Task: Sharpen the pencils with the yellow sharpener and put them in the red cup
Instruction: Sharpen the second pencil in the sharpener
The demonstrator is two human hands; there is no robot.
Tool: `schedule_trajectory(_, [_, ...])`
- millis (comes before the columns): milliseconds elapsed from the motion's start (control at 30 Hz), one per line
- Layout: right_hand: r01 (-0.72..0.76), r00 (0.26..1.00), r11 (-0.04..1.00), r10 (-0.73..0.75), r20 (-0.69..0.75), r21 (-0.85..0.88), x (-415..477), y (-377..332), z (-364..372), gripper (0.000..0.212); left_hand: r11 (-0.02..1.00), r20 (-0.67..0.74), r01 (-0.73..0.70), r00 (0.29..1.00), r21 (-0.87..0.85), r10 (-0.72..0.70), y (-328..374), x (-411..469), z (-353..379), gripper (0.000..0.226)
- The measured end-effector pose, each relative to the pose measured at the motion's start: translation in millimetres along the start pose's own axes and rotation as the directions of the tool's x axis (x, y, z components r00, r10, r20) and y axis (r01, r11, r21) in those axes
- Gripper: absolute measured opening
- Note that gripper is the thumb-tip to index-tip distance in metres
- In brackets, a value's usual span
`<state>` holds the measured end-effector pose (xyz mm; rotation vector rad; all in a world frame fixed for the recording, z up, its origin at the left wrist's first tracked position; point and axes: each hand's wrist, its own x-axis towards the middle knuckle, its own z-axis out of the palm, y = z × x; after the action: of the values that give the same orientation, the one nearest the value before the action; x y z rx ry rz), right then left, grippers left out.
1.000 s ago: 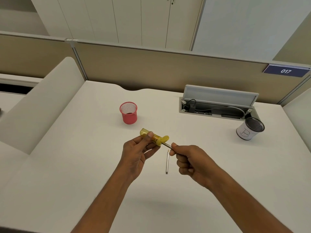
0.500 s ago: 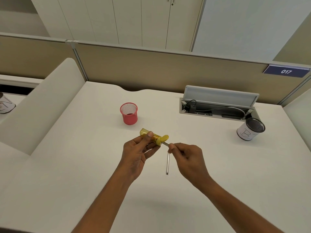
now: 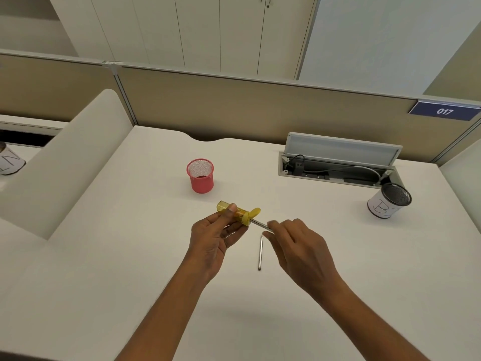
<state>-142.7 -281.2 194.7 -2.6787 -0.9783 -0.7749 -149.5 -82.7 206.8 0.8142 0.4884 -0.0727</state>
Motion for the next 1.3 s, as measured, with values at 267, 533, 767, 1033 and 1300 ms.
schedule_trajectory(267, [-0.597,0.779,0.496,0.545,0.309,0.63,13,-13,-6,0.037,1.0,0.029,0.0,1.0,0.031,-0.001,-2,0,-2,0.028])
schedule_trajectory(533, [-0.844,0.341,-0.28,0.375,0.862,0.457,23,-4,-29,0.036,1.0,0.025,0.01,1.0,0.027,-0.011,-2,0,-4,0.026])
schedule_trajectory(767, [-0.796,0.388,-0.3,0.414,0.824,0.526,11,4,-34,0.037,0.999,-0.018,-0.001,1.0,-0.048,0.001,7,0,-8,0.021])
schedule_trajectory(1033, [-0.766,0.411,-0.29,0.466,0.783,0.574,-3,6,-20,0.037,0.997,-0.016,0.028,0.999,-0.07,-0.029,4,0,-7,0.015])
schedule_trajectory(1300, [-0.75,0.341,-0.302,0.587,0.735,0.589,-23,15,19,0.018,0.994,0.004,0.083,0.997,-0.072,-0.083,-5,4,-9,0.026])
